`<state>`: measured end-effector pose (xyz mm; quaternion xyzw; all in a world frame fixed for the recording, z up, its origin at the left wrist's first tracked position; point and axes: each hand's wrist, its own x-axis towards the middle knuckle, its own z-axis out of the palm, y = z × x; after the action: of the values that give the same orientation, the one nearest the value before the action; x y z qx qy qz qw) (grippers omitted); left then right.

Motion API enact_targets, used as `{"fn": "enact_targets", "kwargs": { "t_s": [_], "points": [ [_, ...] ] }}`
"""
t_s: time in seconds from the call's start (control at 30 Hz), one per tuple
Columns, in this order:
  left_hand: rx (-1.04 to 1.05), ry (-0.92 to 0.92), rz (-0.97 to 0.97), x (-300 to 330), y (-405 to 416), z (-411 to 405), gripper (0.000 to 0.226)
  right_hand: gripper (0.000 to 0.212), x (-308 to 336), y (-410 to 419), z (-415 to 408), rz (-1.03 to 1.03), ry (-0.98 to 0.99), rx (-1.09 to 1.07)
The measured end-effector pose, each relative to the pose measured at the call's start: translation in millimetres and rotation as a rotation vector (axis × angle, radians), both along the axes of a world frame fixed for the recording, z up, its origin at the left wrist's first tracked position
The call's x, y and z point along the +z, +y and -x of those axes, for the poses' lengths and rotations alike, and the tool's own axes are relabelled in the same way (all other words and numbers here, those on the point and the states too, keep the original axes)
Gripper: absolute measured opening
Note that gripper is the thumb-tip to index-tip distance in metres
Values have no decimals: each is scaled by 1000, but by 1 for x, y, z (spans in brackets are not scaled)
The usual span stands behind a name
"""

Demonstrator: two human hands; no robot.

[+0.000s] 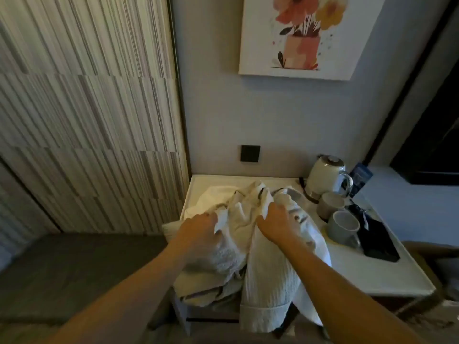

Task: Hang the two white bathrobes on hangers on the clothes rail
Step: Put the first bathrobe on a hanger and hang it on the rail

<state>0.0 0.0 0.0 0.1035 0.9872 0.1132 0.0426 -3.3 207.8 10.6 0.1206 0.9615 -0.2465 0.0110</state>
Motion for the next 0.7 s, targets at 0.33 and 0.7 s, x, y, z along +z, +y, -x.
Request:
{"fn": "enact_targets", "kwargs": {
  "t_s": [0.33, 0.7],
  "points": [
    [191, -173, -280, -51, 20, 36, 27, 66, -67, -8, 88, -136, -173, -116],
    [-98, -55, -646, 204, -31, -60, 32, 12, 180, -55, 42, 407, 469, 188]
  ]
}}
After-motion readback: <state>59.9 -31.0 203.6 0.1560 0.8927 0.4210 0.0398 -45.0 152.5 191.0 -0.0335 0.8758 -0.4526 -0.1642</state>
